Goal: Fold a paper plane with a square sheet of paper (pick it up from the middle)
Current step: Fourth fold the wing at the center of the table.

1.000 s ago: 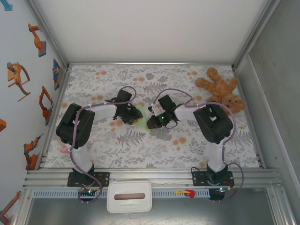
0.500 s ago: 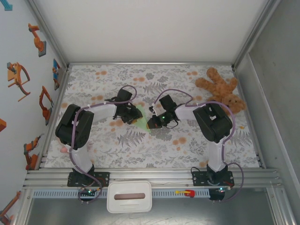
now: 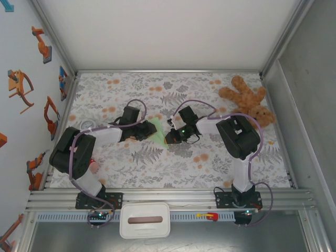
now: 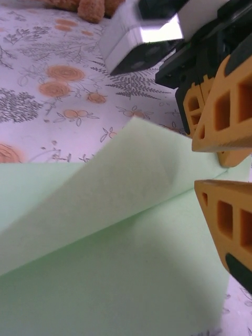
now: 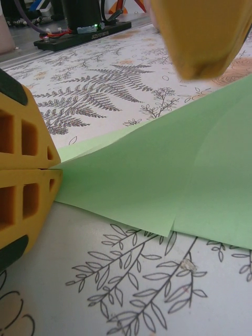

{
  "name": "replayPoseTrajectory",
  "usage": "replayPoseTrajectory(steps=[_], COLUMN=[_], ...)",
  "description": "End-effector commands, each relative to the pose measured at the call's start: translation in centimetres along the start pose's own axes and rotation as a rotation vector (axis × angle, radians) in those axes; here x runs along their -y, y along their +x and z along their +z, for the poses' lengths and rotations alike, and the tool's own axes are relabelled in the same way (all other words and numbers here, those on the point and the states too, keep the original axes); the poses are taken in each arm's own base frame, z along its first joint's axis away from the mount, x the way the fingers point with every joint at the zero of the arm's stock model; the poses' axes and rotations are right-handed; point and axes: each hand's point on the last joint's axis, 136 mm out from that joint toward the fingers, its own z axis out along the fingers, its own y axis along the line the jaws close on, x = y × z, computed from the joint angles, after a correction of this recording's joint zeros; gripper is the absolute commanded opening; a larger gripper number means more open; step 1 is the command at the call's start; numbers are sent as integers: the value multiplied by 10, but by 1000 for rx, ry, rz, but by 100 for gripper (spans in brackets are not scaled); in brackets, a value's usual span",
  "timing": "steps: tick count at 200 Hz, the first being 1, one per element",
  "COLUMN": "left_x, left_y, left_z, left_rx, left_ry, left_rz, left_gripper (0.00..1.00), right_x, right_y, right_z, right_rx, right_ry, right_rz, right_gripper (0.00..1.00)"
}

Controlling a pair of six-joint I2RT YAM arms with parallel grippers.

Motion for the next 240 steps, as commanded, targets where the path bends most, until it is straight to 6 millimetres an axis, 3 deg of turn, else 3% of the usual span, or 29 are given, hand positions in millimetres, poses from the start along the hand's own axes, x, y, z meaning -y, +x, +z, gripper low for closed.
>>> replayPoseTrajectory(steps=[1,38,147,240], left_x=[27,22,11,10], left_y=[-6,-5,-3,-4], left_z=[7,20,33,35], left_rx=[11,-6,-30,-37], left_ry=[158,175,151,146], left_rz=[36,25,18,21], left_gripper=[20,17,15,15], right_x=[27,28,28,-6], right_y=[18,18,19,8], right_z=[10,9,6,-17], right_rx=[-49,-46,-48,2], right_ry=[65,68,60,-9], right_rz=[78,80,91,55], right_gripper=[6,6,9,19])
